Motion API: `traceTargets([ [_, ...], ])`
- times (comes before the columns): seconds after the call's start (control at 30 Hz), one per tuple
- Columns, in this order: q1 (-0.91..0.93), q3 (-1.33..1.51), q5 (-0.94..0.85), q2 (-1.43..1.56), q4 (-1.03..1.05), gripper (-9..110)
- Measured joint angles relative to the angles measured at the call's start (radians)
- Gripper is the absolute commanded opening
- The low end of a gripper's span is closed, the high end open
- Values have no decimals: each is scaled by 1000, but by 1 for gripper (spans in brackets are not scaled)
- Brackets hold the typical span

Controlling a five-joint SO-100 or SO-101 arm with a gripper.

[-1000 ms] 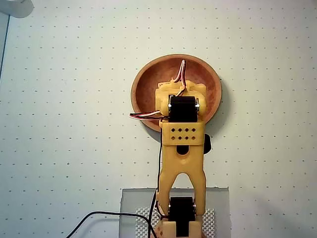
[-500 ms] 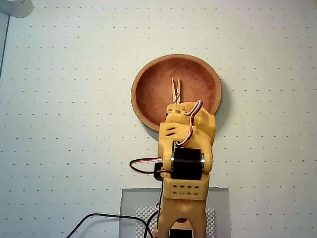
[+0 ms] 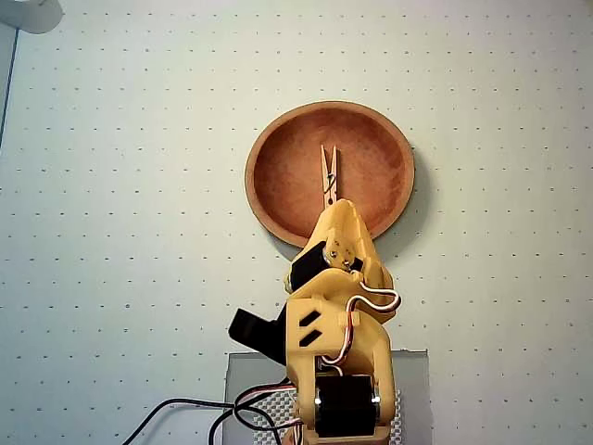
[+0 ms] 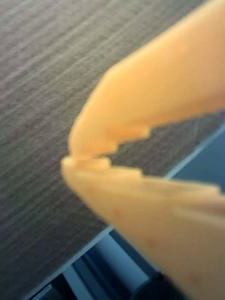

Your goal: Grasp a clothespin and put it in the bowl.

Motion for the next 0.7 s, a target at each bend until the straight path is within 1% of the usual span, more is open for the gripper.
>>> traceTargets([
  [0.03,-3,12,32,9,-12,-3],
  [0.07,-8,49,126,41,-49,-3],
  [0.13,-9,117,236,91,-104,-3],
  [0.23,-8,319,443,210,-227,-3],
  [0.3,-9,462,520,279,-296,-3],
  [0.43,-8,769,563,442,-443,-3],
  [0.7,-9,1212,578,641,-612,-3],
])
